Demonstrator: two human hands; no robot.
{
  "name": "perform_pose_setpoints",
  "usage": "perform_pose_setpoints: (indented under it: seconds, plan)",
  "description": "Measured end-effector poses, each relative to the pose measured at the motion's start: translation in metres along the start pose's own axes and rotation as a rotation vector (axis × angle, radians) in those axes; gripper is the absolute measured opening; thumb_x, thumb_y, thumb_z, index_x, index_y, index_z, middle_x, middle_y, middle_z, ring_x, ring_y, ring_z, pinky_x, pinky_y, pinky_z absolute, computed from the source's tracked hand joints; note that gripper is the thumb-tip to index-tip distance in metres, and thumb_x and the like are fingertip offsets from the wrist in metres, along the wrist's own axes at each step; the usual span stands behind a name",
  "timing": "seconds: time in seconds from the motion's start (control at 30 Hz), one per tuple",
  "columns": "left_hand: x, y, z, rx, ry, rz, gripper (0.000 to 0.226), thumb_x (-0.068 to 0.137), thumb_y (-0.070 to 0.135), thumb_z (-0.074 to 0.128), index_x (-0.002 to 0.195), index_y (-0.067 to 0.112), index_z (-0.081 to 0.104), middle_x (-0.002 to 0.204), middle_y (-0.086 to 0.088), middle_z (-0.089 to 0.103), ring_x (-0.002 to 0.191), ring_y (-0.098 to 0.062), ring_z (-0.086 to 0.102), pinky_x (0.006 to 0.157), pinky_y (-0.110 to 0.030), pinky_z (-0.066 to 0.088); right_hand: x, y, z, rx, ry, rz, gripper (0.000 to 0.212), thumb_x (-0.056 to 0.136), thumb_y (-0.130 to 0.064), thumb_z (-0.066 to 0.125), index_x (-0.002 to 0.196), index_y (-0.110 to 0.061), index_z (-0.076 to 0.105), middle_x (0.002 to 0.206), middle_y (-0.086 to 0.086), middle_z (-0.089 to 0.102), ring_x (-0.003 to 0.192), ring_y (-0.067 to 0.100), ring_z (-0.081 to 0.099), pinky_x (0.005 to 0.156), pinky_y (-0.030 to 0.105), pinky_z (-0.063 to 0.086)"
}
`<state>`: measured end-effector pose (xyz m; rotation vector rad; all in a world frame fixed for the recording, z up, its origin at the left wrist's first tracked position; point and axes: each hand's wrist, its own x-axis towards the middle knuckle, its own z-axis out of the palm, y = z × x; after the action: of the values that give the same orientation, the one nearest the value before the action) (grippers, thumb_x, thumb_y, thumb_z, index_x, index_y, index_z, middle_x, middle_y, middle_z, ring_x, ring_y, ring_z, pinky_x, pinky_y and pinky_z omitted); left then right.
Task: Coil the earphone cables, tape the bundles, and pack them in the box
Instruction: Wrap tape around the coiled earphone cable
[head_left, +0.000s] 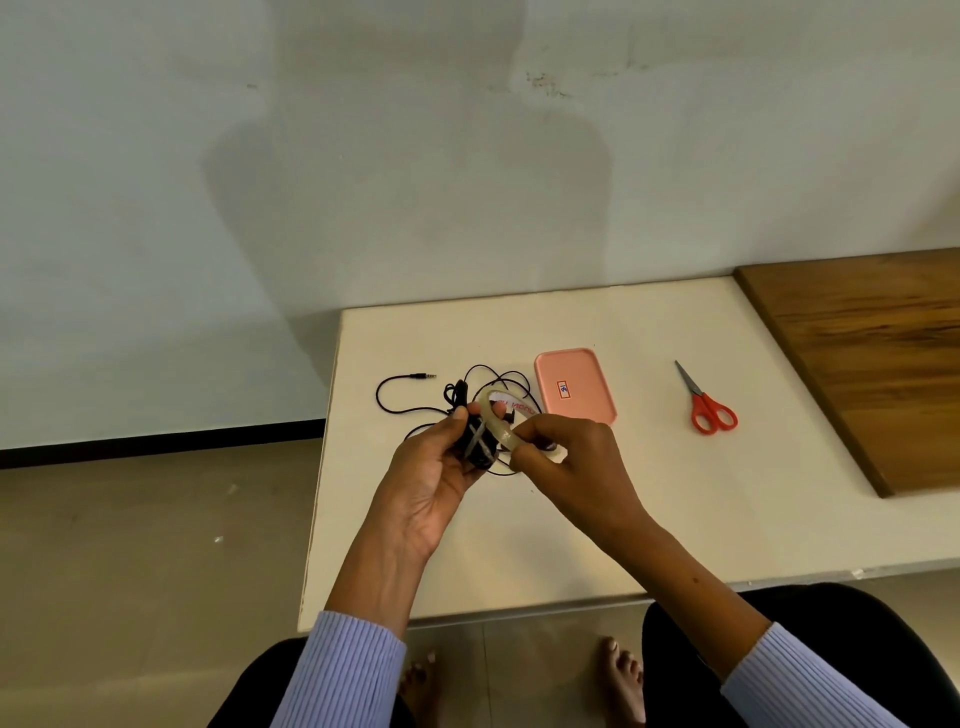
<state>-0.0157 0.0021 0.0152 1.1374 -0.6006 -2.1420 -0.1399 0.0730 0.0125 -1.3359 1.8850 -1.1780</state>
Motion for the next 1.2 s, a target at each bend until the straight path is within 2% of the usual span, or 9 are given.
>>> perform_pose_setpoints:
  seconds: [0.07,0.17,0.3,0.47,0.6,0.8,0.97,1.1,1.2]
  plan:
    - [0.001,0.0018,-0.0026,-0.012,0.017,-0.006,0.019,0.094,0.013,0.05,0.087,0.007,0.067,0.092,-0.012,0.071,0.085,-0.022,0.064,0.091,-0.037,0.047,0.0008,0.0004,-0.0006,-0.014,-0.036,-0.025,0.012,0.083,-0.008,0.064,0.083,-0.012,0.075,0.069,-0.019,0.061,0.073,-0.007,0.054,0.058,0.006,0.037]
    - [0.0014,0.0045,-0.005,-0.016,0.023,-0.014,0.019,0.094,0.013,0.05,0.087,0.007,0.066,0.096,-0.013,0.07,0.085,-0.022,0.064,0.089,-0.036,0.048,0.0007,0.0004,-0.004,0.0,-0.079,-0.055,0.013,0.082,-0.006,0.066,0.086,-0.013,0.076,0.073,-0.019,0.064,0.076,-0.008,0.056,0.061,0.005,0.039]
    - [0.0001,0.0037,-0.0034,0.007,0.018,-0.008,0.018,0.093,0.012,0.05,0.087,0.006,0.066,0.092,-0.012,0.068,0.08,-0.021,0.061,0.089,-0.036,0.047,-0.001,-0.0021,-0.0038,0.066,-0.059,-0.018,0.02,0.083,-0.006,0.061,0.071,-0.018,0.072,0.069,-0.011,0.065,0.071,-0.006,0.054,0.058,0.007,0.038]
    - [-0.0025,0.0009,0.0,0.047,0.015,0.026,0.02,0.094,0.011,0.049,0.086,0.007,0.066,0.079,-0.006,0.074,0.068,-0.016,0.066,0.079,-0.032,0.05,-0.0006,-0.0045,0.0005,0.105,-0.018,0.033,0.021,0.075,-0.021,0.05,0.06,-0.019,0.065,0.063,-0.005,0.064,0.062,-0.002,0.051,0.056,0.011,0.037]
    - [-0.0026,0.0043,-0.0006,0.02,0.047,0.008,0.021,0.095,0.011,0.048,0.084,0.007,0.065,0.068,-0.004,0.071,0.068,-0.018,0.062,0.073,-0.03,0.05,0.0019,0.0004,-0.0008,0.072,-0.092,0.028,0.02,0.081,-0.008,0.059,0.069,-0.013,0.074,0.072,-0.001,0.069,0.071,0.008,0.056,0.058,0.015,0.039]
    - [-0.0031,0.008,-0.0024,-0.009,0.053,-0.018,0.022,0.096,0.012,0.047,0.083,0.007,0.064,0.066,-0.004,0.071,0.069,-0.017,0.059,0.073,-0.03,0.048,0.0032,0.0028,-0.0053,0.076,-0.178,0.01,0.016,0.084,-0.013,0.064,0.078,-0.019,0.077,0.076,-0.013,0.071,0.075,0.009,0.06,0.069,0.022,0.047]
    - [-0.0034,0.0079,-0.0025,-0.021,0.044,-0.024,0.023,0.096,0.012,0.046,0.082,0.007,0.064,0.065,-0.003,0.071,0.069,-0.017,0.059,0.074,-0.03,0.047,0.0036,0.003,-0.0068,0.077,-0.178,0.019,0.02,0.084,-0.007,0.063,0.082,-0.02,0.078,0.077,-0.014,0.073,0.079,0.011,0.065,0.073,0.024,0.05]
    - [-0.0033,0.0088,-0.0025,-0.021,0.028,-0.019,0.021,0.096,0.013,0.046,0.084,0.008,0.063,0.066,-0.003,0.072,0.058,-0.012,0.067,0.075,-0.03,0.048,0.0039,0.0011,-0.0068,0.091,-0.2,0.023,0.029,0.083,0.001,0.058,0.088,-0.021,0.077,0.081,-0.01,0.074,0.076,0.008,0.064,0.068,0.018,0.05]
    - [-0.0034,0.0082,-0.0029,-0.021,0.011,-0.018,0.02,0.097,0.013,0.045,0.087,0.008,0.062,0.069,-0.004,0.073,0.057,-0.012,0.068,0.075,-0.03,0.049,0.0019,-0.0033,-0.0053,0.194,-0.169,0.075,0.033,0.084,0.007,0.049,0.087,-0.011,0.077,0.076,-0.003,0.073,0.065,0.002,0.059,0.062,0.009,0.046]
